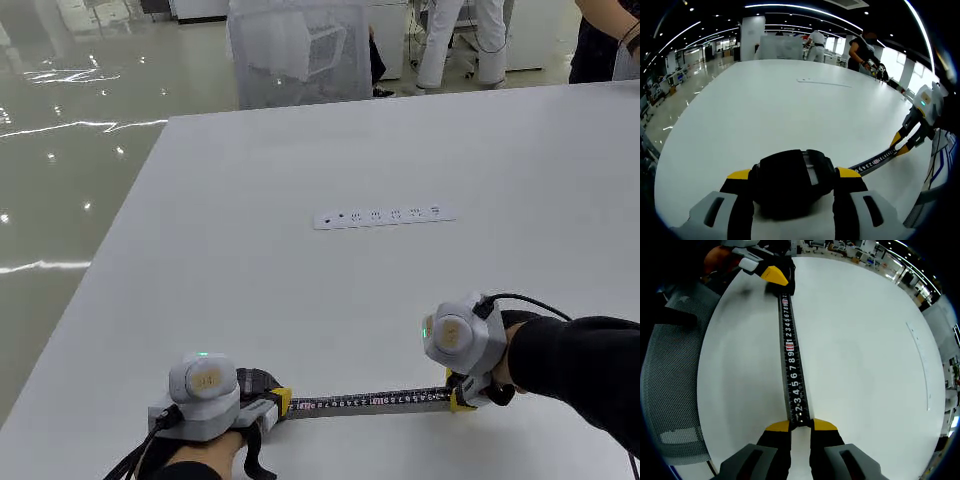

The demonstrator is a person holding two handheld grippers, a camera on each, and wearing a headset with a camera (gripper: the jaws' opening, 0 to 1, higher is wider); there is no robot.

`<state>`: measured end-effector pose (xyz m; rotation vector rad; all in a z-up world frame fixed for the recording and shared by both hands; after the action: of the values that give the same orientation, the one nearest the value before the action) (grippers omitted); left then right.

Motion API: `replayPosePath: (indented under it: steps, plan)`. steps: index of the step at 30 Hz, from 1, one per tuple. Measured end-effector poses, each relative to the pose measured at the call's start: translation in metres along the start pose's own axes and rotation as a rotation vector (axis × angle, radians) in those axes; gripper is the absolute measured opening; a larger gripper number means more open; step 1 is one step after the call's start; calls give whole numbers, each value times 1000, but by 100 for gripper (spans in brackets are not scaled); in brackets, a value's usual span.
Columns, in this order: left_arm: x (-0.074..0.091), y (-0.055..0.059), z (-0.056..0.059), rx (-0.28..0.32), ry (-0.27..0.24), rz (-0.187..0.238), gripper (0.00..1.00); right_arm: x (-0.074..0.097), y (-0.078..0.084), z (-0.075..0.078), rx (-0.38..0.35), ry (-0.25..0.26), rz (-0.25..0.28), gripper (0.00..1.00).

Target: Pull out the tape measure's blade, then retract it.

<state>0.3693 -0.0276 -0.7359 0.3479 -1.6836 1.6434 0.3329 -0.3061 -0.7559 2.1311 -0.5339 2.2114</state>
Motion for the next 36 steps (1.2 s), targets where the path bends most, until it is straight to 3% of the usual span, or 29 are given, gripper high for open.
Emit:
replayPosePath:
  steps: [9, 13, 36]
  plan:
    - [1, 0, 0, -5, -2, 5, 59, -2, -5, -1, 38, -1, -35, 8]
    - [1, 1, 0, -4, -3, 6, 59, -1, -5, 0, 20, -5, -45, 8]
    - [0, 0, 0, -5, 2, -3, 60, -3, -12, 0, -6, 2, -45, 8]
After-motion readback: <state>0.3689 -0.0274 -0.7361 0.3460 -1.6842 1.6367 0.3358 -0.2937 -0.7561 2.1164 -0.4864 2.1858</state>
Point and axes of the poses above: the centre of the closed fingertips' face, and the gripper's own axes: x roughly backward along the fingers, z roughly to its right, y roughly out of its underside, the point moved 4 cm from there along x, roughly backward along the fingers
